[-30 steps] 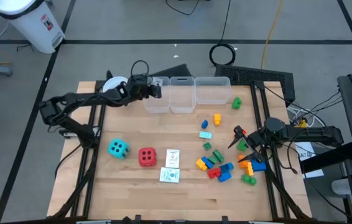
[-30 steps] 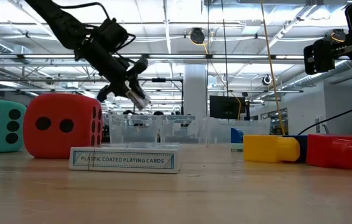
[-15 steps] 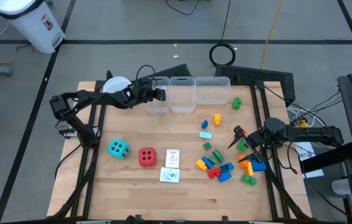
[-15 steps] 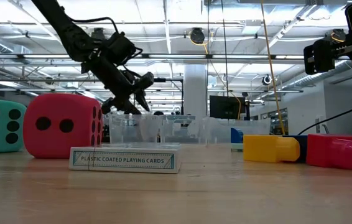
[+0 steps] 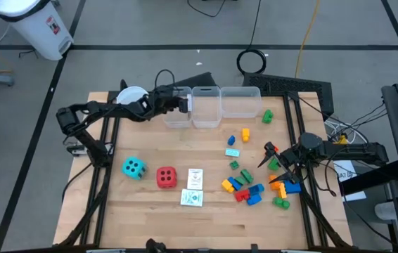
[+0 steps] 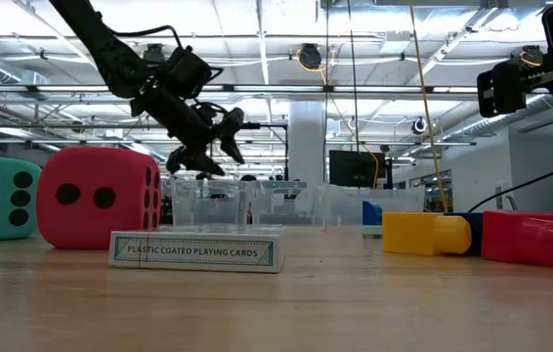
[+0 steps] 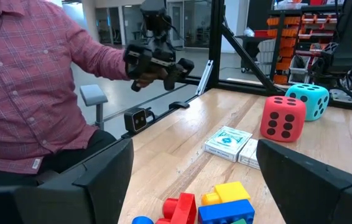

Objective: Pick & Place Toys
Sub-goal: Put the brown deck of cards into the left transparent bin

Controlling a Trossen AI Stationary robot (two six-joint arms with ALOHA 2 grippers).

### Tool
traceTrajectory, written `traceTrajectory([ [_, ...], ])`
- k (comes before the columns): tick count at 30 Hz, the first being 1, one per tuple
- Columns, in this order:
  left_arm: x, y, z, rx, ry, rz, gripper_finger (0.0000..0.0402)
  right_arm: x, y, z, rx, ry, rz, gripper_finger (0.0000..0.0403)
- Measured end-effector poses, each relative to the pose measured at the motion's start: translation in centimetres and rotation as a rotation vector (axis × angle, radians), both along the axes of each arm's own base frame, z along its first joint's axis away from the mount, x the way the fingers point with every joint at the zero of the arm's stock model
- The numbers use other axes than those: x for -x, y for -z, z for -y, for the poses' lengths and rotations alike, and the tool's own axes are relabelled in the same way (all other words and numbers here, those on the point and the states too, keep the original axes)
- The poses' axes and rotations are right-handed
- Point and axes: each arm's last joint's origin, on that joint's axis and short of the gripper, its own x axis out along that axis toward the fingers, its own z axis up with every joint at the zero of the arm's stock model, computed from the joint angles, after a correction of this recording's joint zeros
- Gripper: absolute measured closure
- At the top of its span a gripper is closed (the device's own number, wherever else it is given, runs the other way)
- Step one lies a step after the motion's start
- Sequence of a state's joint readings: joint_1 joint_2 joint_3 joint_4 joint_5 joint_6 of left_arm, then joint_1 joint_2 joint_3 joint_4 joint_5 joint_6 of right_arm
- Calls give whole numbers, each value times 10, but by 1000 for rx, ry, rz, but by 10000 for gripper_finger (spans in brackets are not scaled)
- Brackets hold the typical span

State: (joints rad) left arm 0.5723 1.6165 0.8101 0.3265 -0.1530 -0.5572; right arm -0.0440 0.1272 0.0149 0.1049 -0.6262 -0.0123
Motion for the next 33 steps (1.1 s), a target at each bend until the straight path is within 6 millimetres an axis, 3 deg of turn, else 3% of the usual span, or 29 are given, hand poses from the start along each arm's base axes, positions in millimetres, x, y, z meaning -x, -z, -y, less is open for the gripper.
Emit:
traceTrajectory([
  [4,-7,-5,5,-70,138,-41,148,0,0,0,0,0,0,89],
  [8,-21,-18,24,-152,452,-27,164,0,0,0,0,0,0,88],
  [13,-35,-40,70,-256,818,50,187,0,0,0,0,0,-1,89],
  [16,-40,-45,102,-261,936,68,192,0,0,0,0,0,0,88],
  [21,-48,-33,153,-100,1047,22,163,0,0,0,0,0,0,89],
  [25,-42,-18,191,-65,1209,-121,119,0,0,0,0,0,0,88],
  [29,-34,-7,216,-34,1323,-244,92,0,0,0,0,0,0,88],
  [33,-36,7,228,37,1336,-282,91,0,0,0,0,0,0,89],
])
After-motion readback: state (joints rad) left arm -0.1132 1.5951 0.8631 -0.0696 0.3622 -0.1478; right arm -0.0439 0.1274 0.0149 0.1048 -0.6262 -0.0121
